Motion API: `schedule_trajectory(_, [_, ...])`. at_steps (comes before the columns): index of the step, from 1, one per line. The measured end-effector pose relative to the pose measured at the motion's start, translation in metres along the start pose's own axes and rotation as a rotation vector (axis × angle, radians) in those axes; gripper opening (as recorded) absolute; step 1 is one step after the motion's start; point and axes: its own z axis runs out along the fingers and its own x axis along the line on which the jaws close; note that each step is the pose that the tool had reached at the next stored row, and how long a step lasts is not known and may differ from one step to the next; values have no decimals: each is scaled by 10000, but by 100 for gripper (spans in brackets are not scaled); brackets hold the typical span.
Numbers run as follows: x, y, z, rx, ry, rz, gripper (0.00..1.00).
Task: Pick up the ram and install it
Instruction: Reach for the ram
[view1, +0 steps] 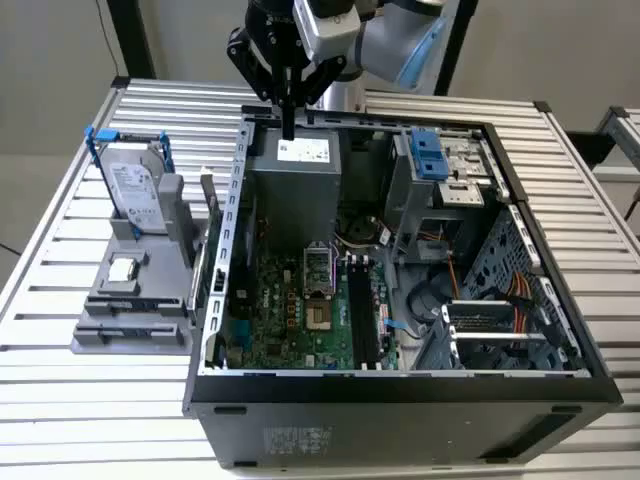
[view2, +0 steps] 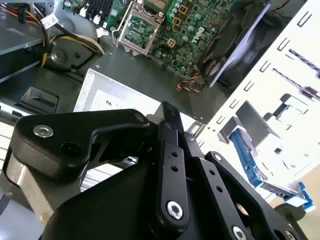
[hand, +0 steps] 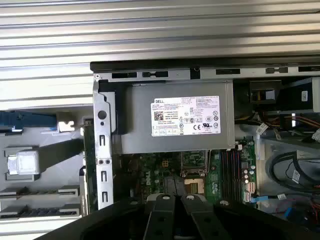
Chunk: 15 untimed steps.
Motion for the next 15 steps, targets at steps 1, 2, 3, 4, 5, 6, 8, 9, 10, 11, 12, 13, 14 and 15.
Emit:
schedule_trajectory(1, [0,0,0,0,-1,0,0])
schedule_trajectory(2, [0,0,0,0,0,0,0])
schedule_trajectory(3, [0,0,0,0,0,0,0])
schedule_trajectory(4, [0,0,0,0,0,0,0])
schedule_trajectory(5, [0,0,0,0,0,0,0])
schedule_trajectory(6, [3,0,0,0,0,1,0])
schedule_trajectory(8, [9,0,0,0,0,1,0])
schedule_trajectory(9, [9,-1,0,1,0,0,0])
schedule_trajectory(10, [10,-1,0,0,0,-1,0])
schedule_trajectory(11, [11,-1,0,0,0,0,0])
schedule_trajectory(12, [12,-1,0,0,0,0,0])
schedule_trajectory(13, [12,-1,0,0,0,0,0])
schedule_trajectory(14, [14,-3,-1,1,0,0,0])
schedule_trajectory(15, [16,-5,-1,0,0,0,0])
